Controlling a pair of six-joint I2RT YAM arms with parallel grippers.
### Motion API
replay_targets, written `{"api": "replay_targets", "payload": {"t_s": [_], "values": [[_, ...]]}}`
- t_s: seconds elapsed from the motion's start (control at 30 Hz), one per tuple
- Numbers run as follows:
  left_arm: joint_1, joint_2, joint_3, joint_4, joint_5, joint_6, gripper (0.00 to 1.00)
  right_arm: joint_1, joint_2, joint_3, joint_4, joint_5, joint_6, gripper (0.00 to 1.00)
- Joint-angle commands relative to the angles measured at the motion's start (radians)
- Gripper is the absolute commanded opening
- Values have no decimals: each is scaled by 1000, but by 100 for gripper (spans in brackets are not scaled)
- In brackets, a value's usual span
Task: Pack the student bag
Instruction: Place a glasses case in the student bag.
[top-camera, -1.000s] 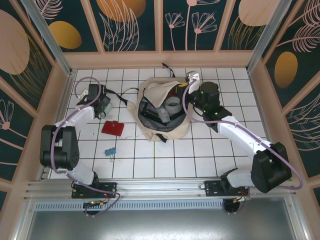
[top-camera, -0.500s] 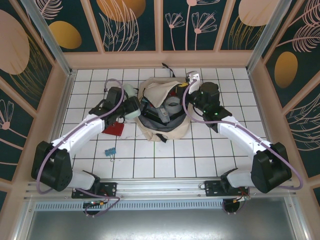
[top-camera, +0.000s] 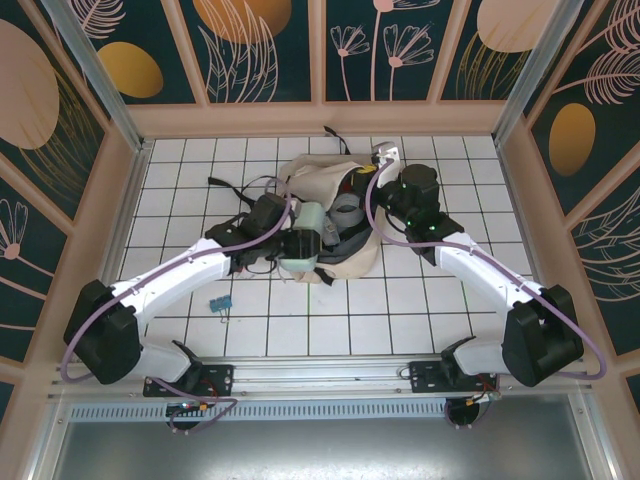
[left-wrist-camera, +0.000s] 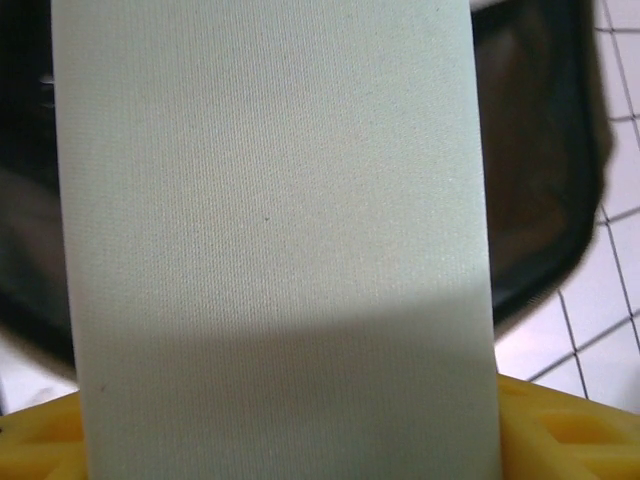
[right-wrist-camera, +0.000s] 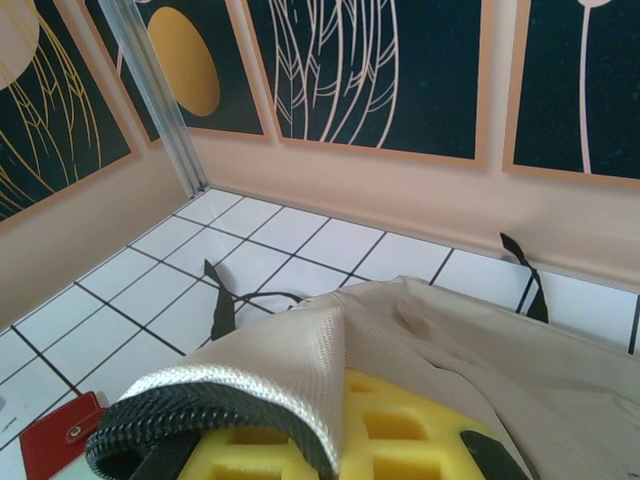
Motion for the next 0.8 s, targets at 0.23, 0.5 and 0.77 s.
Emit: {"api": "replay_targets", "payload": {"t_s": [0.23, 0.5, 0.77], "values": [[-107, 163, 205, 7, 36, 67, 68, 16, -69, -2, 124, -10, 22, 0], [-20, 269, 312, -21, -120, 56, 70, 16, -79, -3, 123, -12, 23, 0], [100, 412, 349, 49, -177, 9, 71, 17, -77, -4, 126, -18, 25, 0]]}}
